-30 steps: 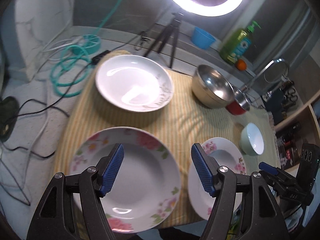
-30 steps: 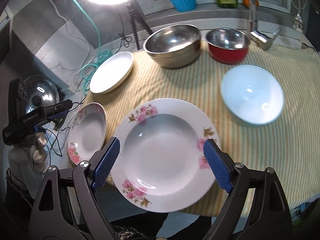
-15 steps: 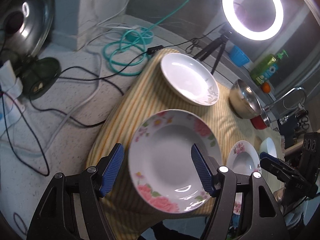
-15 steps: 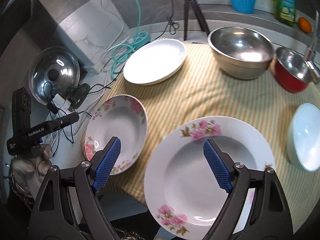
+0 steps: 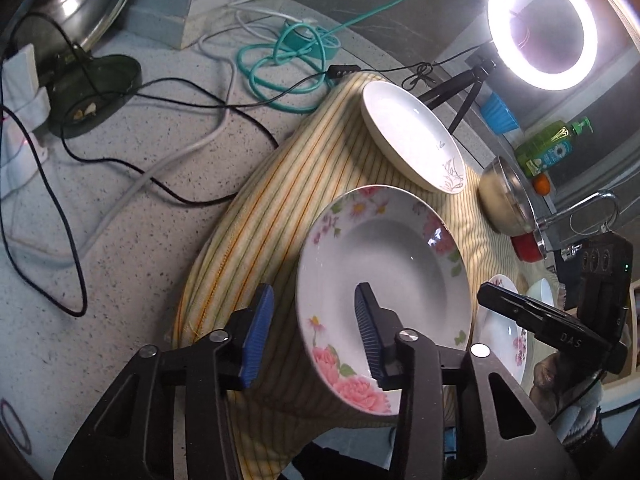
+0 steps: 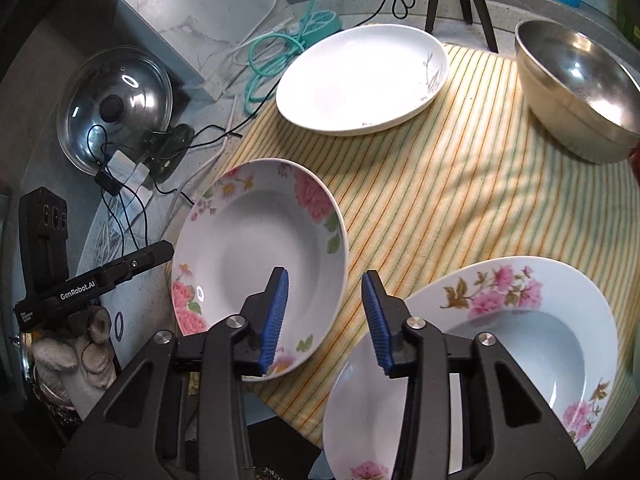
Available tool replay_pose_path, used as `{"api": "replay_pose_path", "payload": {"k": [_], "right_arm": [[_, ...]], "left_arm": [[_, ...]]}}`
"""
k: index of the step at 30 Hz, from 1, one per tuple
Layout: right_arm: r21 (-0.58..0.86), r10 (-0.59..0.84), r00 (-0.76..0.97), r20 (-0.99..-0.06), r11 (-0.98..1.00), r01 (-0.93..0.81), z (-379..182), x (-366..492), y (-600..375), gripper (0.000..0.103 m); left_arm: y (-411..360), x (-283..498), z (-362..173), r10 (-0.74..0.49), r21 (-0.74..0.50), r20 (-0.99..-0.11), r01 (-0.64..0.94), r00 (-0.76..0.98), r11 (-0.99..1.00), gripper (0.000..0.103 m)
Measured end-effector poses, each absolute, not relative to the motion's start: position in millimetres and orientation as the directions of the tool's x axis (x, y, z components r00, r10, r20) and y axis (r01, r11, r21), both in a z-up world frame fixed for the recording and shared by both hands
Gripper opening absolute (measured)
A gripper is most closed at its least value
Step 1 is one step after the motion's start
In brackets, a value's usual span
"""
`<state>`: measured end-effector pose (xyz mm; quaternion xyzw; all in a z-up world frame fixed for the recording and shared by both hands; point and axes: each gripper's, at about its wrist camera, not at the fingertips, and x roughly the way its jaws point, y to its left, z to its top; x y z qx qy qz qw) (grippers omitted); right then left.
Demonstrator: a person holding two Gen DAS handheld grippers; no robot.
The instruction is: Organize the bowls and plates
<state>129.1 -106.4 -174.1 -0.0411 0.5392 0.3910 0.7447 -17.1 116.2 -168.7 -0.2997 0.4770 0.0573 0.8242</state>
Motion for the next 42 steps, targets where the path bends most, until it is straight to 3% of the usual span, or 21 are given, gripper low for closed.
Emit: {"api": "replay_pose_path", "payload": {"k": [3,7,17,42], "right_arm": [[0.357,0.519,0.103,-0.848,0.705,-0.613,-182.2,135.0,-101.2,0.03],[0.372,0.515,0.081,-0.853,0.711,-0.597,-188.8,140.5,-100.3,0.024],[0.396,0.518,0.049,-0.854,0.708,-0.585,-196.0,143.5,-92.6,0.015],[0.407,0.527,0.074,-0.846,0.731,-0.548,-186.0,141.0,-104.3,0.013]], "left_arm": [[117.9,-17.1,-173.1,-0.2,-0.448,-0.822,-0.389,0.533,0.805,0.036],[120.0,-15.4,-177.6,-0.22,-0.466,-0.819,-0.392,0.53,0.793,0.025],[119.0,-10.0,-182.1,-0.238,-0.47,-0.822,-0.38,0.517,0.797,0.018],[111.8,-4.5,-167.2,-0.248,-0.473,-0.811,-0.344,0.53,0.811,0.017]]}}
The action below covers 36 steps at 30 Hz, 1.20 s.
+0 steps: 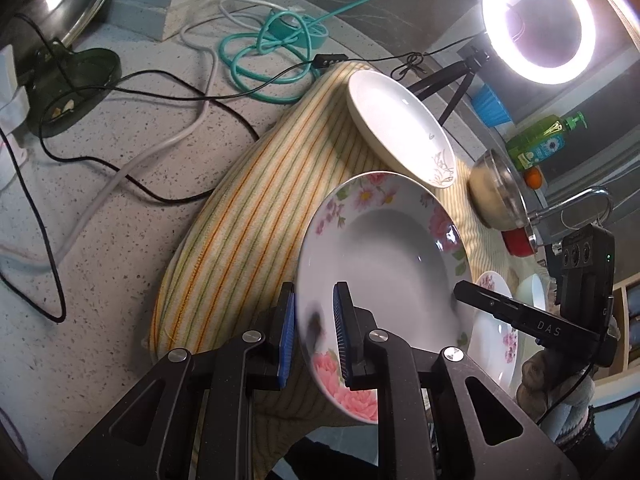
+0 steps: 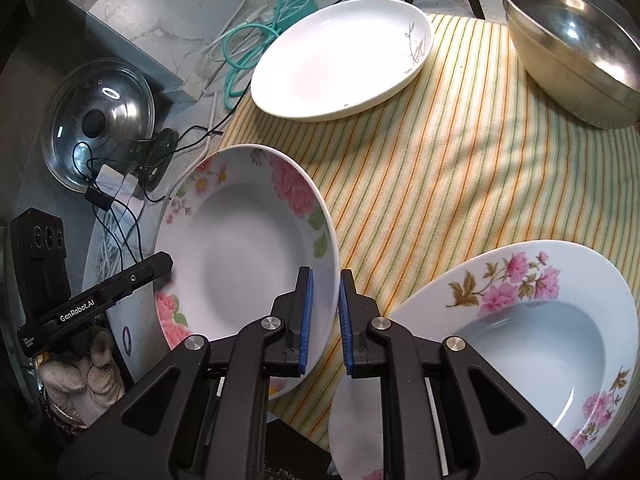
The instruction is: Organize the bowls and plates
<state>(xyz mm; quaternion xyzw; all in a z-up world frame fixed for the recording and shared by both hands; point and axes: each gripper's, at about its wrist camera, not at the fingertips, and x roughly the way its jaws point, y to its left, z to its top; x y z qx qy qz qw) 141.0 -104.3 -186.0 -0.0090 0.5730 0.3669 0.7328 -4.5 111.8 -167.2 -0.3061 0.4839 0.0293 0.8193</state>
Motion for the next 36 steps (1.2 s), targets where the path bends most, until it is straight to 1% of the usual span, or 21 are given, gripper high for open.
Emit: {"api": "replay_pose_path", "payload": {"k": [7,16,26,36], "right_arm": [[0.42,0.545,0.103,-0.832,0.741,-0.524,-168.8,137.7,-128.3,0.013],[0.427,0.543,0.153,-0.825,0.779,-0.459,-154.5,134.7,-179.6,0.013],[0.423,0.514,0.204,-0.833,0.83,-0.363,-154.5,127.6,-238.9,0.013],[0.411,0.471,0.233,-0.851,0.873,-0.264,-164.9,122.7,-286.6,0.013]], "left_arm": [[97.4,0.7,-149.3,-0.272,-0.488,-0.788,-0.291,0.553,0.823,0.017],[62.4,15.4,-139.6,-0.336,-0.507,-0.769,-0.199,0.543,0.839,0.017],[14.3,33.3,-140.3,-0.412,-0.515,-0.768,-0.09,0.491,0.853,0.017],[-27.9,47.6,-150.1,-0.461,-0.51,-0.78,-0.004,0.422,0.86,0.017]]}}
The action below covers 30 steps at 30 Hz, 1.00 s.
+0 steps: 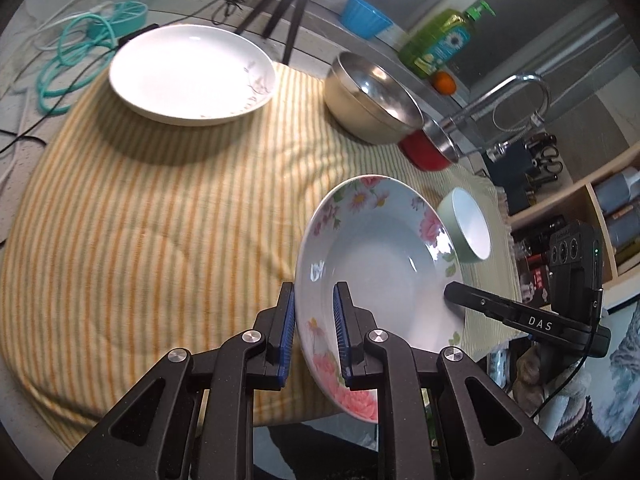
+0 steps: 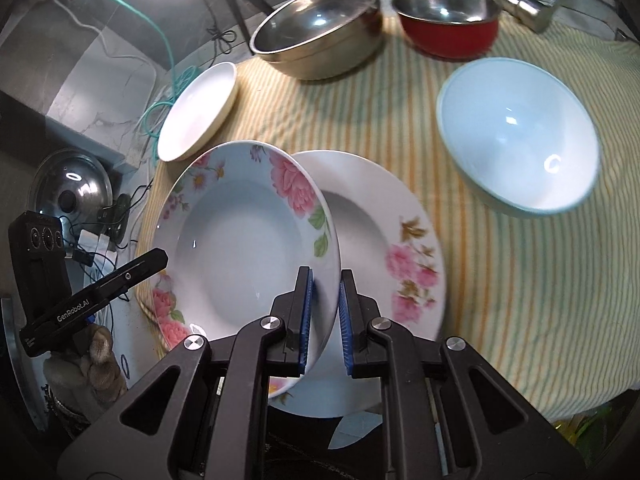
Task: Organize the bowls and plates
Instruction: 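Lower the rose-pattern plate onto the pink-blossom plate with the left gripper and open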
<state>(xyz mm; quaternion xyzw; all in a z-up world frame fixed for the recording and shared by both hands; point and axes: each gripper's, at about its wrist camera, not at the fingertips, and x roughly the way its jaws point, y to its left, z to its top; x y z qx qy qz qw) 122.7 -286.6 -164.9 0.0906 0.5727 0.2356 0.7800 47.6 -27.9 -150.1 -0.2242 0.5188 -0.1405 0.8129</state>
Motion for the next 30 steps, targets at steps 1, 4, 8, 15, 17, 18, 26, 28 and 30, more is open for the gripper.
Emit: {"api": "replay_pose_path", "payload": {"k": [1,4,8,15,17,18,26,28,30], "right_arm": [[0.408,0.466,0.234,-0.853,0.876,-0.258,-166.1,122.2,-289.9,0.013],[0.404,0.456,0.233,-0.859,0.883,-0.238,-170.2,122.2,-299.7,0.013],[0.395,0.443,0.235,-0.865,0.891,-0.225,-174.5,121.4,-308.0,0.014],[0.388,0.429,0.226,-0.874,0.898,-0.206,-180.9,123.3,-317.1,0.014],[0.387,0.427,0.225,-0.876,0.9,-0.202,-182.2,123.7,-317.4,0.014],[0.387,0.427,0.225,-0.876,0.9,-0.201,-182.9,123.3,-318.2,0.014],[0.384,0.426,0.224,-0.877,0.9,-0.206,-183.9,124.3,-317.1,0.014],[0.383,0.426,0.223,-0.877,0.9,-0.209,-184.6,124.5,-315.9,0.014],[0.382,0.425,0.223,-0.878,0.9,-0.211,-184.9,124.7,-315.0,0.014]], "left_arm": [[-31.2,48.4,-151.0,-0.464,-0.51,-0.782,0.001,0.417,0.86,0.017],[-39.9,49.6,-153.8,-0.469,-0.506,-0.788,0.016,0.399,0.862,0.017],[-49.7,50.6,-158.1,-0.471,-0.499,-0.796,0.028,0.38,0.866,0.017],[-61.2,53.9,-164.4,-0.465,-0.484,-0.812,0.039,0.353,0.874,0.017],[-63.3,53.9,-165.7,-0.463,-0.481,-0.815,0.039,0.349,0.876,0.017],[-63.9,53.9,-166.2,-0.462,-0.48,-0.816,0.039,0.348,0.876,0.017],[-64.5,55.9,-168.0,-0.45,-0.469,-0.823,0.031,0.346,0.883,0.017],[-63.9,56.0,-169.3,-0.445,-0.465,-0.827,0.027,0.344,0.885,0.017],[-63.4,55.6,-170.1,-0.442,-0.463,-0.829,0.022,0.343,0.886,0.017]]}}
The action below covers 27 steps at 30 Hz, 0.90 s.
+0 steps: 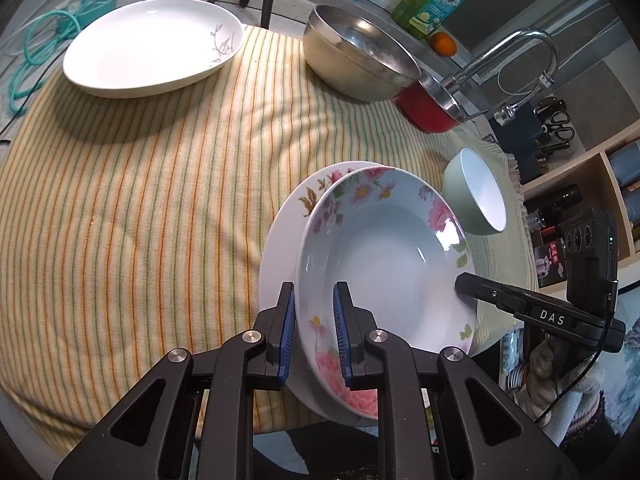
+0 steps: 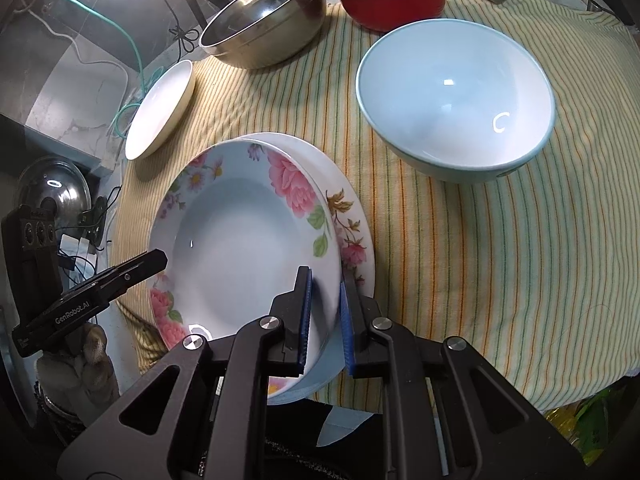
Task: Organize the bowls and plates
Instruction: 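Lower the rose-pattern plate onto the pink-blossom plate with the left gripper and open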
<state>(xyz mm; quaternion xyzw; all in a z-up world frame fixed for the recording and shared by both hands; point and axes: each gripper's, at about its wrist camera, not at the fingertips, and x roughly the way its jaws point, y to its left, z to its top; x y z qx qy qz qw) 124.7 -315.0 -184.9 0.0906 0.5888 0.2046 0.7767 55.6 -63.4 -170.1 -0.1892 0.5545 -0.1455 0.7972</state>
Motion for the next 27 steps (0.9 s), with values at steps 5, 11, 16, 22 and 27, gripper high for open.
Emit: {"api": "replay_pose_path", "payload": {"k": [5,11,16,22,27], "right_arm": [[0.376,0.42,0.224,-0.88,0.902,-0.215,-185.3,123.9,-313.4,0.014],[0.346,0.397,0.229,-0.889,0.909,-0.233,-184.4,122.4,-308.0,0.017],[0.327,0.385,0.233,-0.893,0.911,-0.25,-183.1,121.3,-302.6,0.025],[0.252,0.327,0.258,-0.909,0.925,-0.284,-180.5,119.0,-295.5,0.027],[0.246,0.322,0.261,-0.91,0.926,-0.285,-179.8,118.2,-297.2,0.027]], "left_arm": [[-63.3,55.8,-170.6,-0.438,-0.461,-0.831,0.018,0.344,0.887,0.017],[-63.0,57.6,-170.6,-0.436,-0.457,-0.832,0.02,0.342,0.889,0.017],[-63.2,57.9,-169.6,-0.433,-0.453,-0.834,0.022,0.343,0.891,0.017],[-64.3,57.7,-169.6,-0.428,-0.447,-0.837,0.025,0.342,0.894,0.017],[-64.7,57.8,-169.7,-0.428,-0.446,-0.837,0.028,0.341,0.895,0.017]]}}
